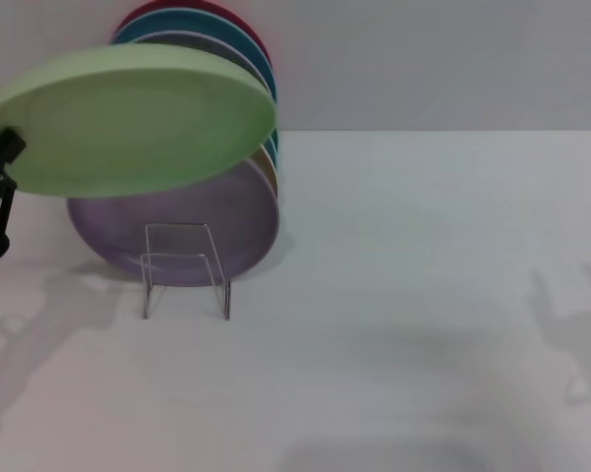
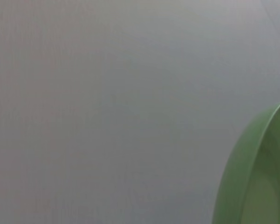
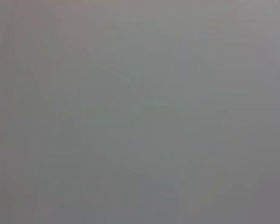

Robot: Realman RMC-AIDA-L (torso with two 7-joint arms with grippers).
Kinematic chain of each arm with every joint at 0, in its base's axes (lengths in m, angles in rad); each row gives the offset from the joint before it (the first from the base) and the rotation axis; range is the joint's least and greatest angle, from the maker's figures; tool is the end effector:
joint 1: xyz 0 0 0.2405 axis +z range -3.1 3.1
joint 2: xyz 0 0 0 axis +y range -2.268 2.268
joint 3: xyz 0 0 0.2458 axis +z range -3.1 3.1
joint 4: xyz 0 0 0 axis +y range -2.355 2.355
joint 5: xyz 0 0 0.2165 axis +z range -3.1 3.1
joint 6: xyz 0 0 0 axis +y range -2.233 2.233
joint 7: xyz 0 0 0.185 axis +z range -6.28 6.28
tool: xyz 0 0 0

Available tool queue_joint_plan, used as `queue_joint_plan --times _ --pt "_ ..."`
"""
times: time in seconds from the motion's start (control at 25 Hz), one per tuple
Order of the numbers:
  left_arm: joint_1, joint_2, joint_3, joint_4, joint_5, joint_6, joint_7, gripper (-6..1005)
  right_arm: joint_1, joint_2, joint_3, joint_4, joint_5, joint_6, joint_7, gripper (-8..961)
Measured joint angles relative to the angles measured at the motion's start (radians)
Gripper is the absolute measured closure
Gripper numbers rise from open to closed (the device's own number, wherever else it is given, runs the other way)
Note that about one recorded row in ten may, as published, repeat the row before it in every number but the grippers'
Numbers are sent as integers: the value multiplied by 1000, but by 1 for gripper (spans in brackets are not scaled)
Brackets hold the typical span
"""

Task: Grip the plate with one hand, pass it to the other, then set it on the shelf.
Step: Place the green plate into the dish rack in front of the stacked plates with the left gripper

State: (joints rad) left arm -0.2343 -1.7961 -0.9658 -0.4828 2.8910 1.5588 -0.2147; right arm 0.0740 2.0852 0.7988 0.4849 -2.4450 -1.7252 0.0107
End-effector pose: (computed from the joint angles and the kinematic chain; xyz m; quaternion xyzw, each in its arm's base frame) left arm -0.2581 0.3085 0.0534 -0.7683 0.0249 -0.4246 0.4783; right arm 0.2526 0.2529 0.0145 -0.5967 0.0873 0.4873 0.6315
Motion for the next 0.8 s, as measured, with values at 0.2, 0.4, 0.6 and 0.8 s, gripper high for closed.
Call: queue_joint_plan --times 0.2,0.4,0.6,0.8 --pt "-40 -9 23 75 0 2 -7 887 4 -1 -7 0 0 1 0 275" --pt "-70 -16 41 126 -1 3 -21 885 4 -1 -8 0 0 1 0 276" --pt "-91 -16 61 168 -1 4 -33 883 4 0 -11 0 0 1 0 276" --pt "-109 -16 74 202 -1 6 -45 881 6 1 -12 0 -3 1 0 275"
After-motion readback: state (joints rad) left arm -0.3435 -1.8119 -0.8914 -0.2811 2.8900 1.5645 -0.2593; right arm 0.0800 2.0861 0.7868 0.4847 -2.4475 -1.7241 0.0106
